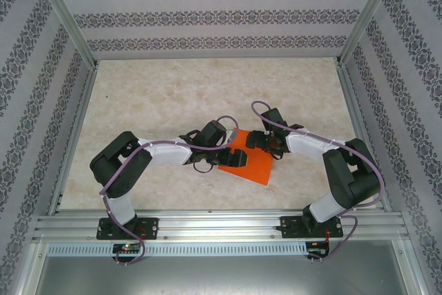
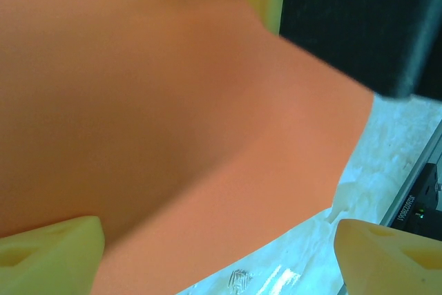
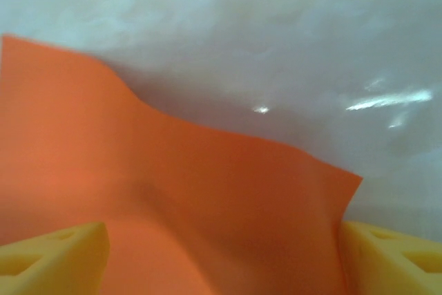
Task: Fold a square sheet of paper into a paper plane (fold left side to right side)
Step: Pick up the square sheet of paper from the center of the table.
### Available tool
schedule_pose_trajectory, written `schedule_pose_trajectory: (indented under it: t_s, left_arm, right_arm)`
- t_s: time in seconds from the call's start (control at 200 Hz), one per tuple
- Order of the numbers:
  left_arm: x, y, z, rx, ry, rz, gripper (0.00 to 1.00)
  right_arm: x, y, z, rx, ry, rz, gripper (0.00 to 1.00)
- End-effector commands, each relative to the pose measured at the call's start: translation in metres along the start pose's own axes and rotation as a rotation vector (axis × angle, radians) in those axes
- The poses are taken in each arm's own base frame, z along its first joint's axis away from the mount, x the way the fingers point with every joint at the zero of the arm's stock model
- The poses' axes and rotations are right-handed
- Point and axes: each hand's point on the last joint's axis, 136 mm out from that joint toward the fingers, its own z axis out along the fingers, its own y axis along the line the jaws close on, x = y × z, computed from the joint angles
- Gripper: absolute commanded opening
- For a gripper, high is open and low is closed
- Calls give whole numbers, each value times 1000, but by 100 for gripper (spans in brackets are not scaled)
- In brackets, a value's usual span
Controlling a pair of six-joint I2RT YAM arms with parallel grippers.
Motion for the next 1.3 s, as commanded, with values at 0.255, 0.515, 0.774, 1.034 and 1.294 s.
schedule_pose_trajectory:
  t_s: [0.255,0.515,0.774,1.034,1.294]
  left_arm:
    - [6,0,2,-1,-13,3,88]
    - [-13,-14,-29,-8,-95,56,90]
    - [-42,-6,-102,-32,-247,60,94]
    - [-73,-13,-201,92,-468,88,100]
    - [-85,-79,-263,270,-572,331,100]
  right_arm:
    - [15,48,-15,-299,81,2,56]
    - [2,46,-32,-419,41,11,31]
    - [-22,50,-78,-625,-92,-19,28]
    - [-55,84,-164,-842,-266,-178,23]
    - [-74,126,-256,-991,-378,-341,22]
